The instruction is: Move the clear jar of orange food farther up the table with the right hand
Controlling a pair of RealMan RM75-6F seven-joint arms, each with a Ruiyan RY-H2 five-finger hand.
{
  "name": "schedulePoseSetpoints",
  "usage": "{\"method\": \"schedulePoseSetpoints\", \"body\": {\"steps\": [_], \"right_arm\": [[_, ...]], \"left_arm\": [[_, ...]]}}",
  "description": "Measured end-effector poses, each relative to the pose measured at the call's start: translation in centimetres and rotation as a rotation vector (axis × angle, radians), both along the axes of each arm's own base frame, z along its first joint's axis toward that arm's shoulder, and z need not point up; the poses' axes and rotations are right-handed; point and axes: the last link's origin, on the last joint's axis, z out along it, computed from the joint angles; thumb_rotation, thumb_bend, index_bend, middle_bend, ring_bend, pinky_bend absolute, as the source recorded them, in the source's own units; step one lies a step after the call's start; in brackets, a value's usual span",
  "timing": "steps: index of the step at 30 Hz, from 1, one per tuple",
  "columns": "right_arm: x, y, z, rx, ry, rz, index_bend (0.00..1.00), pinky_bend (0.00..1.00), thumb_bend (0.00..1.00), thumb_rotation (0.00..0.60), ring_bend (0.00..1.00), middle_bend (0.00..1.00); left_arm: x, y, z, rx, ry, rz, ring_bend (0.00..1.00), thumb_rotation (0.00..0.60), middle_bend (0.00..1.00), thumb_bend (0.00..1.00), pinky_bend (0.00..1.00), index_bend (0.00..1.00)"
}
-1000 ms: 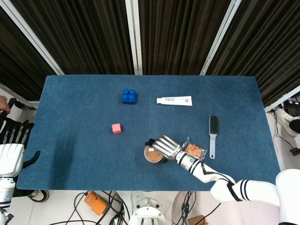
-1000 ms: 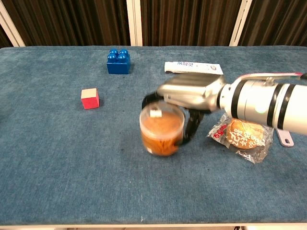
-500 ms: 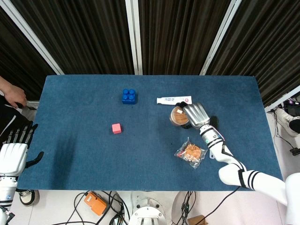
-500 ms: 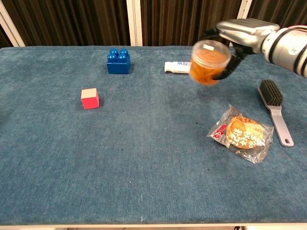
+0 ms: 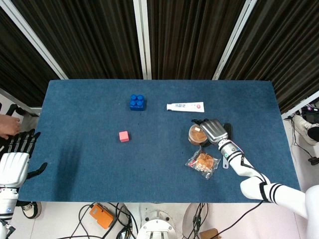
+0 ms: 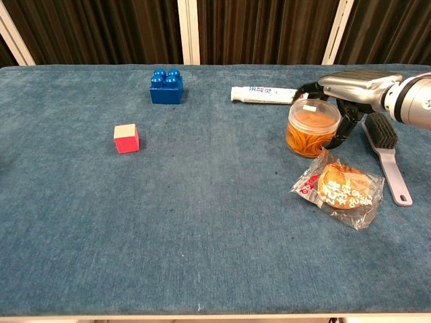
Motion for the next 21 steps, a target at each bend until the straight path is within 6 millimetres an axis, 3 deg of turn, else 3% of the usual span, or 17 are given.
{"method": "schedulePoseSetpoints", "body": {"steps": [5,8,14,17,21], "right_arm": [[-0.1,0.8,0.8,0.007,-0.014,0.0,0.0,0.31,0.34,0.6,0.01,0.0],[-0.3,1.8,2.0,0.0,-0.03,0.006,0.0,0.24,0.29,0.6,0.0,0.0],[-2.3,5.2,6.3,-0.116,-0.047,0.034,0.0,0.11,0.26,0.6,0.0,0.0],[-4.2,8.0,9.1,-0.248,-0.033,0.026,0.0,0.04,0.26,0.6,0.0,0.0],[-8.0,13.6,13.0,-0.477,-0.005,-0.066,0.0,0.0,0.26,0.6,0.0,0.0]], "left_arm": [[0.0,0.1,0.0,-0.001,-0.001,0.002,0.0,0.6,0.0,0.16,0.01,0.0],[0.0,0.0,0.1,0.002,-0.004,0.0,0.0,0.6,0.0,0.16,0.01,0.0],[0.0,-0.3,0.4,0.015,-0.014,-0.002,0.0,0.6,0.0,0.16,0.01,0.0],[0.1,-0.5,0.6,0.028,-0.02,-0.011,0.0,0.6,0.0,0.16,0.01,0.0],[0.0,-0.3,0.6,0.026,-0.021,-0.008,0.0,0.6,0.0,0.16,0.01,0.0]]}}
